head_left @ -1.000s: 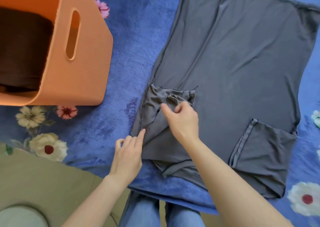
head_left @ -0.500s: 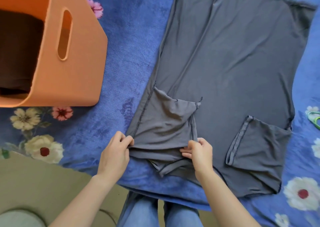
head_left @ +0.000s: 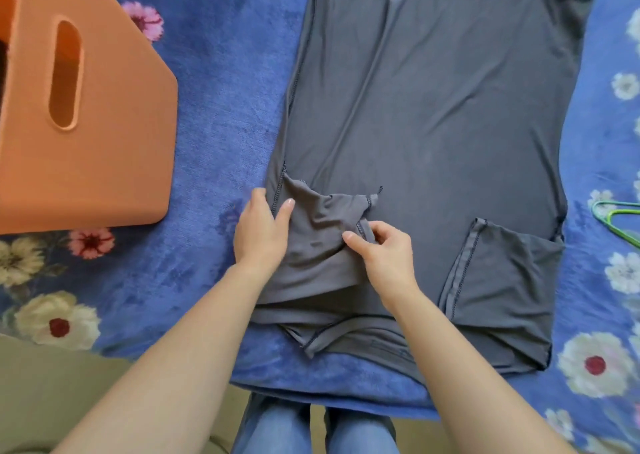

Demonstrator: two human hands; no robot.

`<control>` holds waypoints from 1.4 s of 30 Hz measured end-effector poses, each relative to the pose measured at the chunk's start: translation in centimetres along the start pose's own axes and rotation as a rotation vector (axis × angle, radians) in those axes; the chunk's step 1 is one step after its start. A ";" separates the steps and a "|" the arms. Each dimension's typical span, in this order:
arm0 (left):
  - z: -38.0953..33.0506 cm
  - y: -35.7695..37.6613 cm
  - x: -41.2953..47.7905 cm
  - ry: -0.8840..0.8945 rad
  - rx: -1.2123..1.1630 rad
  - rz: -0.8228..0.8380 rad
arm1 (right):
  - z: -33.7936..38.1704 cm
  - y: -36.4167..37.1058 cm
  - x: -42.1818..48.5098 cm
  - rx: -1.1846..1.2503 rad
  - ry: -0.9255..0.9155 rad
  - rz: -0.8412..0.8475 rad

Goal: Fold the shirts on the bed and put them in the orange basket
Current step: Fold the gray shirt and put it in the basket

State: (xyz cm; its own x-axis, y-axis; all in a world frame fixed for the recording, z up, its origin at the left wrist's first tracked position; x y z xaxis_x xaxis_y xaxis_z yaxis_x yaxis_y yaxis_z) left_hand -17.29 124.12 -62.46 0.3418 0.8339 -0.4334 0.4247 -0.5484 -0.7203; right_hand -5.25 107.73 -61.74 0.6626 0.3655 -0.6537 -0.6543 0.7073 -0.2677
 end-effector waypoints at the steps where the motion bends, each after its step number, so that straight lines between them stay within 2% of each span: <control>1: -0.3 -0.1 0.7 0.010 0.007 -0.030 | 0.1 -0.5 0.0 0.006 -0.060 -0.040; 4: 0.9 -2.0 2.1 0.013 -0.025 -0.185 | -0.9 -1.8 0.2 -0.076 -0.096 -0.105; 7: 2.8 -2.3 2.2 0.008 -0.069 -0.198 | -2.5 -2.9 -0.5 -0.309 -0.149 -0.112; 9: 2.9 -2.7 0.7 0.042 -0.086 -0.247 | -2.8 -4.2 -2.1 -0.493 -0.287 -0.134; 11: 2.0 -2.8 -2.5 0.226 0.046 -0.267 | -3.0 -5.7 -4.3 -0.726 -0.479 -0.128; 12: 1.3 -2.2 -4.8 0.371 0.137 -0.194 | -3.5 -6.4 -5.5 -0.844 -0.575 -0.094; 14: 0.8 0.2 -9.9 0.708 0.327 0.073 | -5.7 -7.5 -7.6 -1.094 -0.702 0.049; 16: 2.3 2.7 -13.9 0.974 0.558 0.303 | -8.8 -8.6 -8.9 -1.316 -0.701 0.228; 17: 3.4 3.8 -14.9 1.036 0.691 0.374 | -10.3 -9.6 -9.3 -1.391 -0.671 0.289; 19: 4.6 5.0 -14.6 1.017 0.903 0.426 | -12.1 -11.2 -9.5 -1.478 -0.614 0.286; 22: 4.0 5.7 -13.0 1.020 1.026 0.411 | -12.6 -12.3 -8.4 -1.470 -0.596 0.131; 24: 3.2 5.9 -12.1 1.005 1.141 0.523 | -12.2 -12.2 -7.5 -1.422 -0.629 0.104; 27: 0.4 5.6 -12.5 1.090 1.221 0.554 | -11.8 -12.7 -6.7 -1.356 -0.676 0.158; 28: 0.8 5.5 -12.7 1.094 1.237 0.611 | -11.8 -13.0 -6.9 -1.359 -0.704 0.198; 30: 1.7 4.8 -13.5 0.914 1.401 0.895 | -12.0 -13.7 -7.6 -1.385 -0.694 0.290; 31: 1.5 4.4 -13.8 0.869 1.426 0.922 | -11.6 -14.0 -7.8 -1.399 -0.651 0.361; 33: 0.3 4.4 -13.9 0.828 1.392 0.898 | -10.1 -13.9 -7.7 -1.415 -0.594 0.485; 35: -2.7 4.9 -13.2 0.843 1.125 0.765 | -7.4 -13.6 -6.5 -1.374 -0.519 0.543; 36: -4.5 5.2 -12.2 0.865 1.012 0.665 | -5.7 -13.6 -5.3 -1.291 -0.489 0.512; 38: -8.0 5.3 -9.7 0.867 0.802 0.462 | -2.1 -14.0 -2.2 -1.091 -0.434 0.340; 40: -10.4 5.9 -6.4 0.679 0.702 0.412 | 0.4 -15.3 1.8 -0.978 -0.381 0.144; 42: -12.8 6.3 -2.6 0.530 0.614 0.314 | 2.4 -16.5 6.0 -0.869 -0.281 0.024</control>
State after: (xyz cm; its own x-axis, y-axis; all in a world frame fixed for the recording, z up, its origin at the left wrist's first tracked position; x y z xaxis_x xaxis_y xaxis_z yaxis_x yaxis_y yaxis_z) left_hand -4.77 117.70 -58.96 0.7776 0.4268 -0.4618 -0.2299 -0.4906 -0.8405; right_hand 10.44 99.68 -59.59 0.6350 0.5885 -0.5004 -0.6381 0.0345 -0.7692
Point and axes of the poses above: each hand's wrist, its own x-axis towards the middle knuckle, its own y-axis out of the palm, z = x × y, the point moved 6 cm from there along x, towards the middle knuckle, and after that the axes turned 1 degree about z, right-handed, at the moved point
